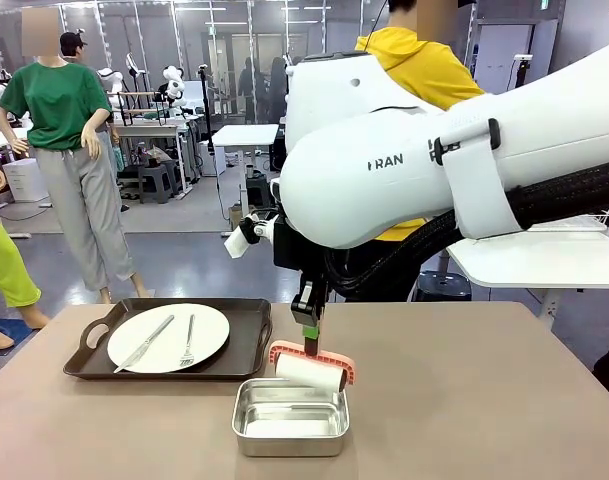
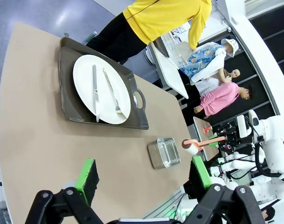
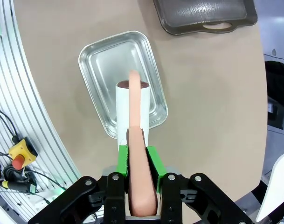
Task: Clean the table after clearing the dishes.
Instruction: Place the Lint Roller back on top of the Airtight Container.
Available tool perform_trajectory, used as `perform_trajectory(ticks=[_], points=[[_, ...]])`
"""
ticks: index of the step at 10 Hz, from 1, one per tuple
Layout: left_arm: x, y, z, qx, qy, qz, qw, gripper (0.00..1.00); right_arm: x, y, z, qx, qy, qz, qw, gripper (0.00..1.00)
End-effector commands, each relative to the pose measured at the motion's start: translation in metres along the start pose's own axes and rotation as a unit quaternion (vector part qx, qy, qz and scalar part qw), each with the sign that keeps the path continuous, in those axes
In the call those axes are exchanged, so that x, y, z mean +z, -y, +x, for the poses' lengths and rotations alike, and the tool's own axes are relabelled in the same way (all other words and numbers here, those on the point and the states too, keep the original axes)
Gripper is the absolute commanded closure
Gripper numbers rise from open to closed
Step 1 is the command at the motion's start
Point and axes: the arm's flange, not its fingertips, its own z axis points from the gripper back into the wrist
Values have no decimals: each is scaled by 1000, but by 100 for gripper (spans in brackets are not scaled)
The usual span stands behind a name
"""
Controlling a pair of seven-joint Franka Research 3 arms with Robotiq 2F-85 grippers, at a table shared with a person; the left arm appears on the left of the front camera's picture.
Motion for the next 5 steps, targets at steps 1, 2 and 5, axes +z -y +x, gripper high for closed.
perform_trajectory(ticks=[1,2,5], points=[[2,0,0,-4,0,-6,1000,0,2,1,1,11,9,-3,1000,78],[2,0,0,-4,0,-6,1000,0,0,0,0,0,0,0,1000,78],[2,0,0,-4,0,-6,1000,0,-18,7,21,67,-10,21,997,78]])
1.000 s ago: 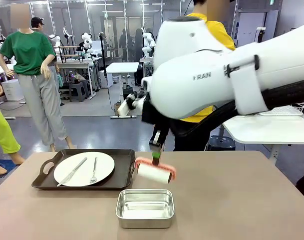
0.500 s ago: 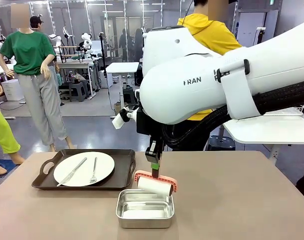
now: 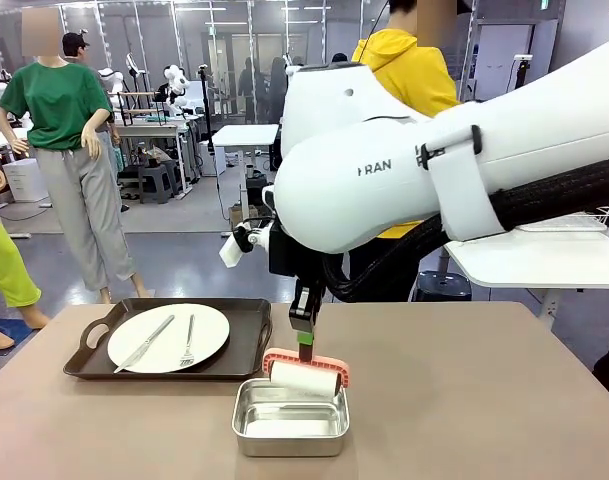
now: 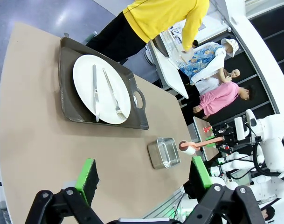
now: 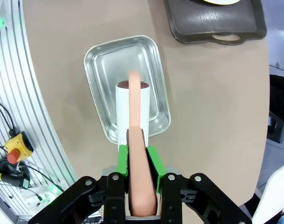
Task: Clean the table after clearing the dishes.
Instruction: Place the Lint Roller back on top of the Airtight Container.
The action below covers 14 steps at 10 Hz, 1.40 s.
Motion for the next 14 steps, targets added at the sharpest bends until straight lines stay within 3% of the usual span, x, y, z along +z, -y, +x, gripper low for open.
perform_trajectory(ticks=[1,6,8,14], points=[[2,0,0,-4,1,-6,1000,0,-11,12,18,18,-8,25,999,78],[2,0,0,-4,1,-6,1000,0,-60,35,29,23,-29,83,996,78],[2,0,0,-4,1,-6,1000,0,-76,48,30,80,-8,98,992,78],[2,0,0,-4,1,-6,1000,0,-111,82,45,115,-25,67,991,78]])
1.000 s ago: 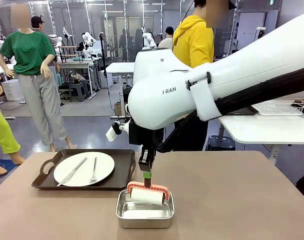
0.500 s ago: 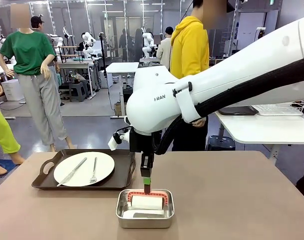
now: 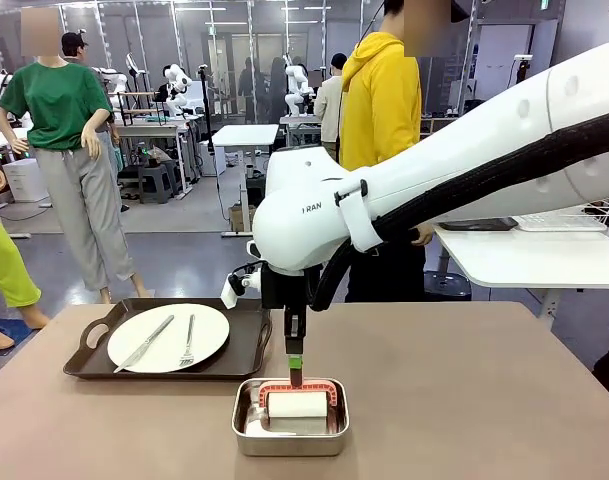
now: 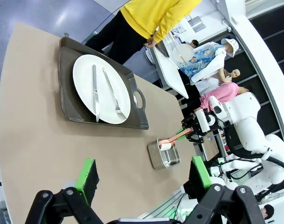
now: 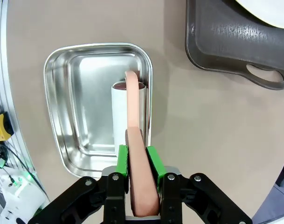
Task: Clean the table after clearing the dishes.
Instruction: Place the Lint Roller back on top of the Airtight Container.
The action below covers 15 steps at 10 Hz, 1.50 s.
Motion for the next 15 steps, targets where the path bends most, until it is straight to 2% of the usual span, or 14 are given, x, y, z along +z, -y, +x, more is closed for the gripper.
perform_trajectory(ticks=[1,2,3,4,5,6,7,11,15], points=[[2,0,0,-4,1,-6,1000,0,-2,11,3,11,-4,-15,1000,78],[2,0,0,-4,1,-6,1000,0,-4,13,2,11,-3,-10,1000,70],[2,0,0,-4,1,-6,1000,0,-2,13,1,8,0,-16,1000,51],[2,0,0,-4,1,-6,1000,0,2,10,1,13,-2,-23,1000,43],[2,0,0,-4,1,-6,1000,0,4,8,2,17,-6,-26,1000,23],[2,0,0,-4,1,-6,1000,0,6,8,3,14,-6,-26,1000,15],[2,0,0,-4,1,-6,1000,0,6,7,3,12,-5,-29,999,0],[2,0,0,-4,1,-6,1000,0,-1,9,-2,-4,-17,-36,999,0],[2,0,0,-4,1,-6,1000,0,3,10,2,10,-4,-21,1000,0]])
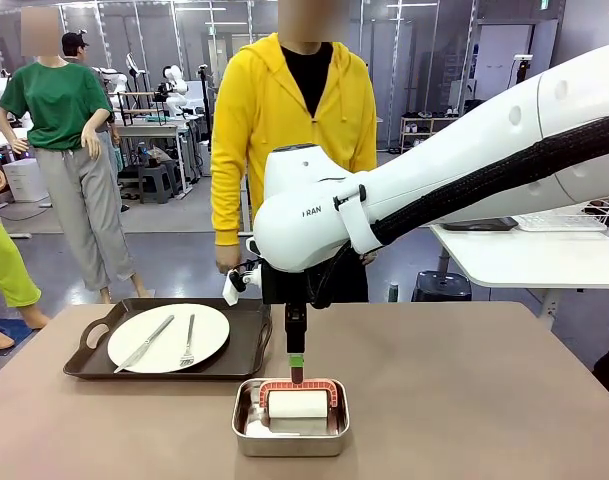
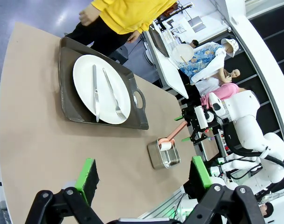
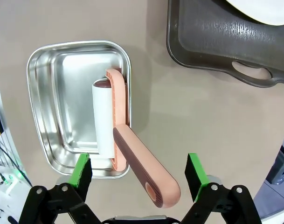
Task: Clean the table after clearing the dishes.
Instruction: When the right (or left) Handle tray is removed, use the right hand (or left hand) to clean the right (or left) side of the table with the Lint Roller.
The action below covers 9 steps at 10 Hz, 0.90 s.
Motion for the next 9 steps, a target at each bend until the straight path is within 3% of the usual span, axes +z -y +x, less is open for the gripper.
perform_trajectory(ticks=[1,8,9], points=[[2,0,0,-4,1,-6,1000,0,1,-2,2,1,2,1,1000,0],[2,0,0,-4,1,-6,1000,0,0,0,0,0,0,0,1000,0],[2,0,0,-4,1,-6,1000,0,34,11,-15,-51,66,0,996,0]])
